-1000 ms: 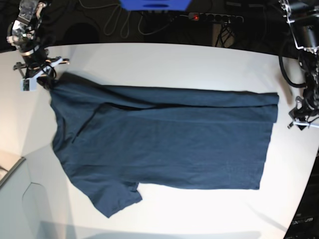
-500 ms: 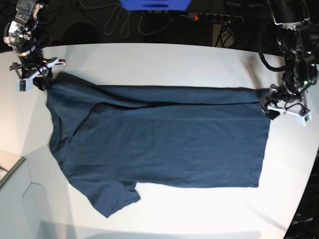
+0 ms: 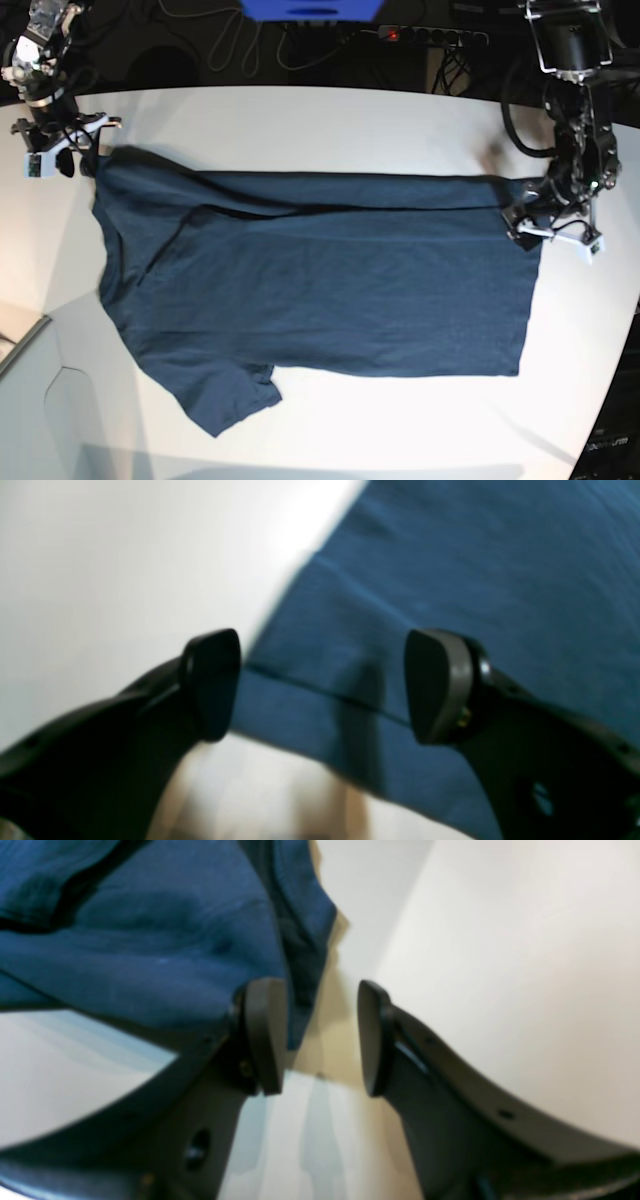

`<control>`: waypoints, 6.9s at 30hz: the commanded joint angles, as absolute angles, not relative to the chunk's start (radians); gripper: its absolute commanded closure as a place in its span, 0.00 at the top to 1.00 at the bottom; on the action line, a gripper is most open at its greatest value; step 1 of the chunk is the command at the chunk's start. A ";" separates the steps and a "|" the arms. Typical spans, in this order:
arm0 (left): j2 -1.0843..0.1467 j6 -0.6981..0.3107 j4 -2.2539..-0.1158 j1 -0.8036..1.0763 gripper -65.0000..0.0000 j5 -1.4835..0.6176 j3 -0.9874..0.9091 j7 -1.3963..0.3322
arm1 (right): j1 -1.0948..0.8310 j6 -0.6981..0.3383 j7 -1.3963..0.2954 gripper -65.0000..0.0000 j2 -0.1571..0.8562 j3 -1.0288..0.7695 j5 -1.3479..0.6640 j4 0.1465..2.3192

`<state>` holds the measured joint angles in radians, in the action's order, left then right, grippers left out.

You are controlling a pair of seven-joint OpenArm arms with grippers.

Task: Layout the t-shirt on the table in an organized manner, then fold the t-shirt properly
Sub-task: 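Release and regrasp the shirt edge with the left gripper, then pull the held shirt edge with both grippers to straighten it, then release the shirt edge with both grippers and raise them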

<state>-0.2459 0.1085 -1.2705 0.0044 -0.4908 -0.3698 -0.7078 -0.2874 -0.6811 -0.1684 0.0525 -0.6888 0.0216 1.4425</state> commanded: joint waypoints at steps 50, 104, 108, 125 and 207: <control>-0.295 0.111 -1.297 -0.054 0.85 -0.493 -0.320 -0.588 | -0.306 -0.698 -0.148 0.38 0.004 -0.694 0.007 1.626; -0.386 0.110 -1.218 0.038 0.00 -0.493 -0.320 -0.547 | -0.219 -0.698 -0.143 0.00 0.154 -0.591 0.005 1.313; -0.380 0.110 -1.285 0.099 0.00 -0.496 -0.320 -0.547 | -0.265 -0.698 -0.143 0.00 0.143 -0.611 0.004 1.400; -0.378 0.114 -1.503 0.246 0.00 -0.498 -0.320 -0.553 | -0.298 -0.698 -0.150 0.00 0.104 -0.682 0.005 1.534; -0.272 0.114 -1.276 -0.246 0.81 -0.489 -0.509 -0.852 | 0.295 -0.698 -0.143 0.60 0.108 -0.611 0.280 1.104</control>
<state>-0.2546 0.1104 -1.2591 -0.2329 -0.4847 -0.5072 -0.8597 0.2775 -0.6930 -0.1726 0.0925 -0.6109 0.2974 1.0782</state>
